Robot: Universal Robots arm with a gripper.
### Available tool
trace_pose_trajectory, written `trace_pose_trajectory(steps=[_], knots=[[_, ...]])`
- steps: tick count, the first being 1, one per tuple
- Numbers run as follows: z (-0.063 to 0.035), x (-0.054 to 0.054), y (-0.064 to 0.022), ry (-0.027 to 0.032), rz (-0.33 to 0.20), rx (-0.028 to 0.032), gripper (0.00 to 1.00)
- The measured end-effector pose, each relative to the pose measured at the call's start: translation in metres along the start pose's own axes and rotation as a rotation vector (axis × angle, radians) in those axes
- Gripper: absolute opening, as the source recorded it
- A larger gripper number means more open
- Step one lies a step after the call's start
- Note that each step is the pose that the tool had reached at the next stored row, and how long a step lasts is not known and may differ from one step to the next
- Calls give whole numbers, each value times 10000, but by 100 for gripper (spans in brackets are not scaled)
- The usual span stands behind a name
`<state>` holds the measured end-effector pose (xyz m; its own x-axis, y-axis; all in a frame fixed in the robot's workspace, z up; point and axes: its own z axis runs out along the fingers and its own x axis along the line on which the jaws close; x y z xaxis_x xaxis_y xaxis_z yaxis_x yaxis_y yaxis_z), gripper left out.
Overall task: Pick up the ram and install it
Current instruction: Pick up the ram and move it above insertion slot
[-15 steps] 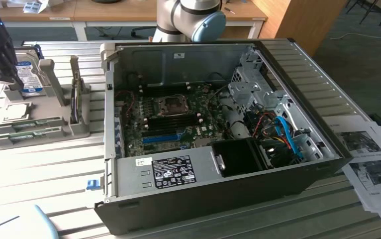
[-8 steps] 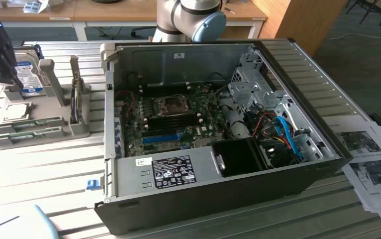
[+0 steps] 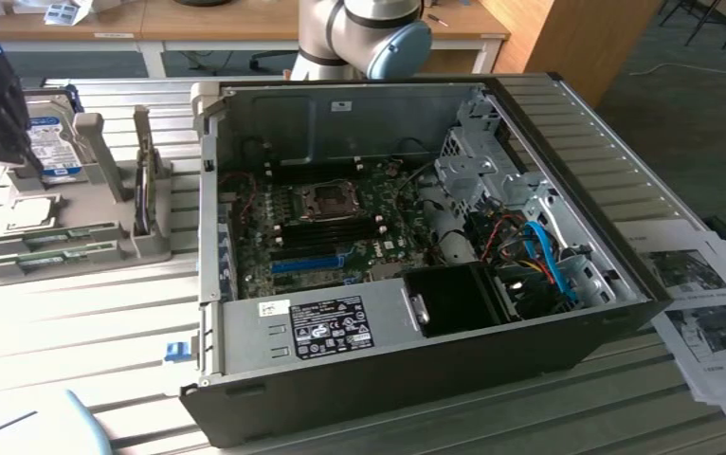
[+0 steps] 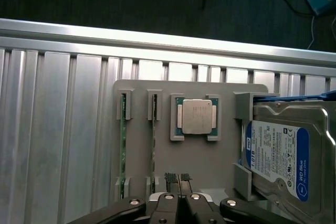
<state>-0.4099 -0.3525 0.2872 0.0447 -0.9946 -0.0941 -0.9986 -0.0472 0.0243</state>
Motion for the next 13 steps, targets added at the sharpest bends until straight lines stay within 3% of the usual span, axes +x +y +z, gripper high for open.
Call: trace_pose_trajectory(steps=[13], knots=[[-3, 25, 1, 0, 1, -1, 9]])
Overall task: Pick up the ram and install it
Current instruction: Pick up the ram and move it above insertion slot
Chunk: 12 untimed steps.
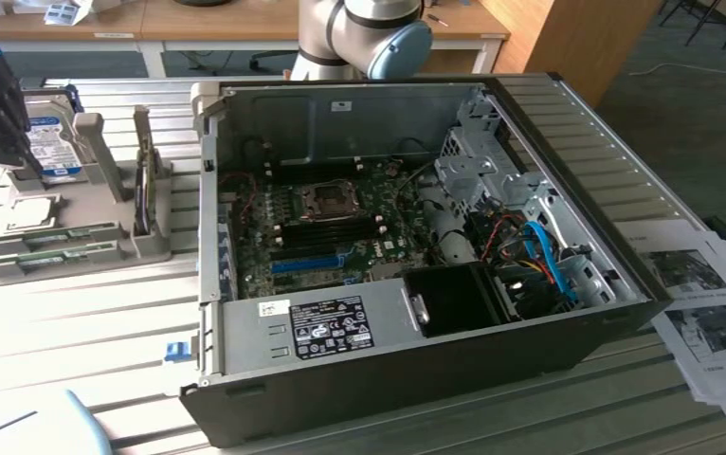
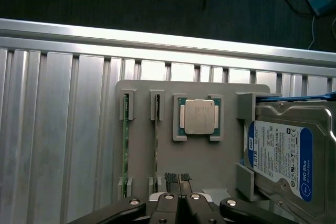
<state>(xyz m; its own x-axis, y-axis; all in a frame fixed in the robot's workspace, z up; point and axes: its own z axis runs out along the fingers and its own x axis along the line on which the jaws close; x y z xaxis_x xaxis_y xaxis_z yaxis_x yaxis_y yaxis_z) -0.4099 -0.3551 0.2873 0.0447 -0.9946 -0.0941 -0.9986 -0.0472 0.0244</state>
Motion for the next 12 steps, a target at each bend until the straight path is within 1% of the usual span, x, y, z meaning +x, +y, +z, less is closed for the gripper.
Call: trace_pose_trajectory(steps=[5, 6, 12], knots=[[0, 0, 0, 0, 0, 0, 10], [0, 0, 0, 0, 0, 0, 16], [0, 0, 0, 0, 0, 0, 17]])
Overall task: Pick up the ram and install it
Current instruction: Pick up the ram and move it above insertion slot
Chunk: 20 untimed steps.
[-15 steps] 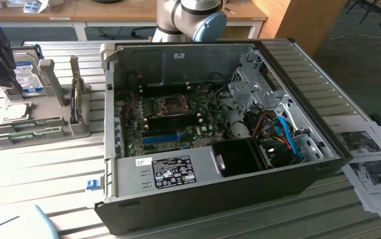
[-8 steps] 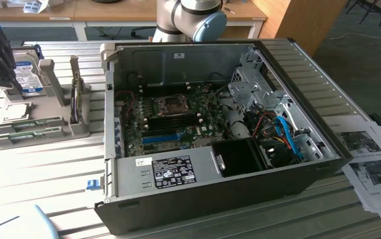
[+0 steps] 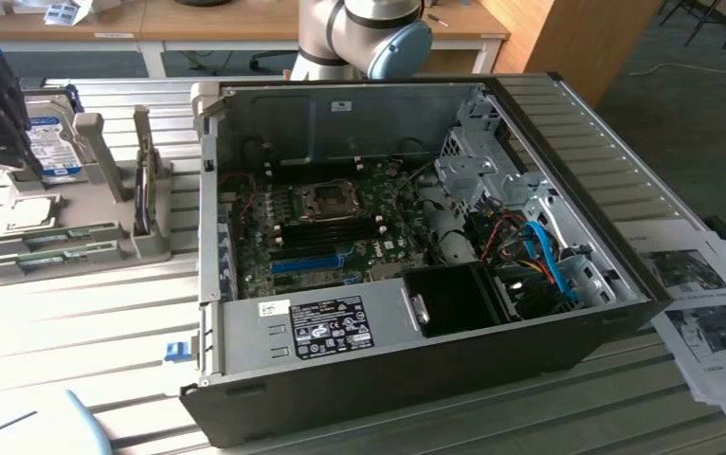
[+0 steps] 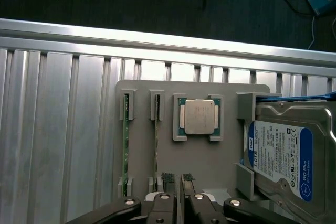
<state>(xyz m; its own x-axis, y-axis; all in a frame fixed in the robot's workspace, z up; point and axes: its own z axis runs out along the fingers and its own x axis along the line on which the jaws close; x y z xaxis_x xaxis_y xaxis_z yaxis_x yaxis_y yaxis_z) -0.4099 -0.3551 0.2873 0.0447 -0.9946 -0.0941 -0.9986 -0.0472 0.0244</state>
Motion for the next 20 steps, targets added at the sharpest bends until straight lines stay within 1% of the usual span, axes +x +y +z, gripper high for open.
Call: trace_pose_trajectory(steps=[2, 3, 11, 20], knots=[[0, 0, 0, 0, 0, 0, 17], [0, 0, 0, 0, 0, -1, 23], [0, 0, 0, 0, 0, 0, 23], [-5, 58, -5, 0, 0, -4, 23]])
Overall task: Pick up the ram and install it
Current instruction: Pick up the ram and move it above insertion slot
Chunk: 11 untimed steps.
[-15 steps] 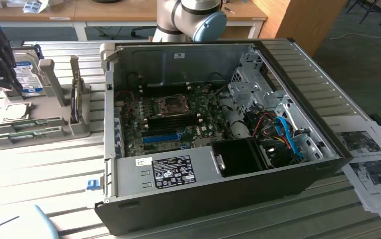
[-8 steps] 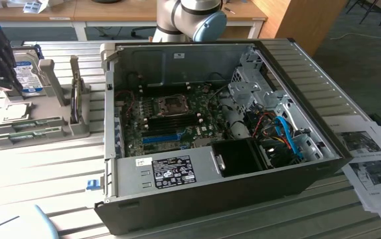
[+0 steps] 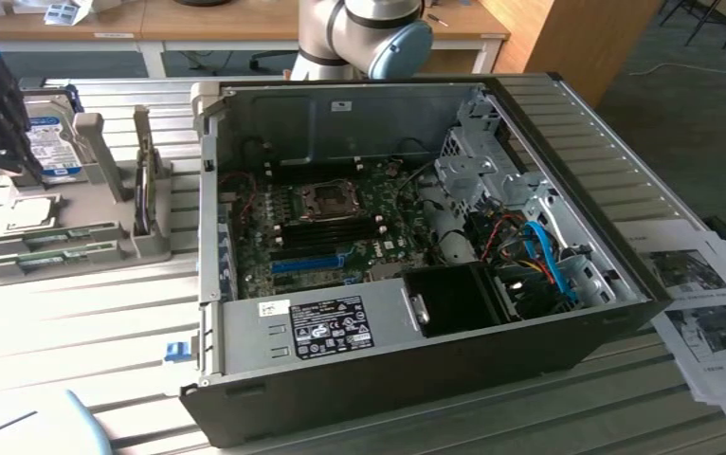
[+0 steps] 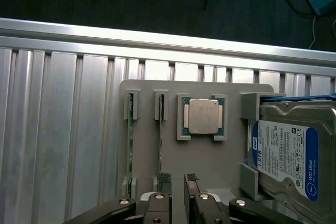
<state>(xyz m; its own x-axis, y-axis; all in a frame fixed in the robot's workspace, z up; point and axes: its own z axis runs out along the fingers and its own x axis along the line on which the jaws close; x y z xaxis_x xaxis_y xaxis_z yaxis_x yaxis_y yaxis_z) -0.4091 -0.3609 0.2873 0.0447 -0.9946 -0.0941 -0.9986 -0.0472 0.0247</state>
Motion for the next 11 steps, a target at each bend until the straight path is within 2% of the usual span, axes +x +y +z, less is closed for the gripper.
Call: trace_pose_trajectory(steps=[11], knots=[[-9, 96, -7, -1, 1, -11, 23]])
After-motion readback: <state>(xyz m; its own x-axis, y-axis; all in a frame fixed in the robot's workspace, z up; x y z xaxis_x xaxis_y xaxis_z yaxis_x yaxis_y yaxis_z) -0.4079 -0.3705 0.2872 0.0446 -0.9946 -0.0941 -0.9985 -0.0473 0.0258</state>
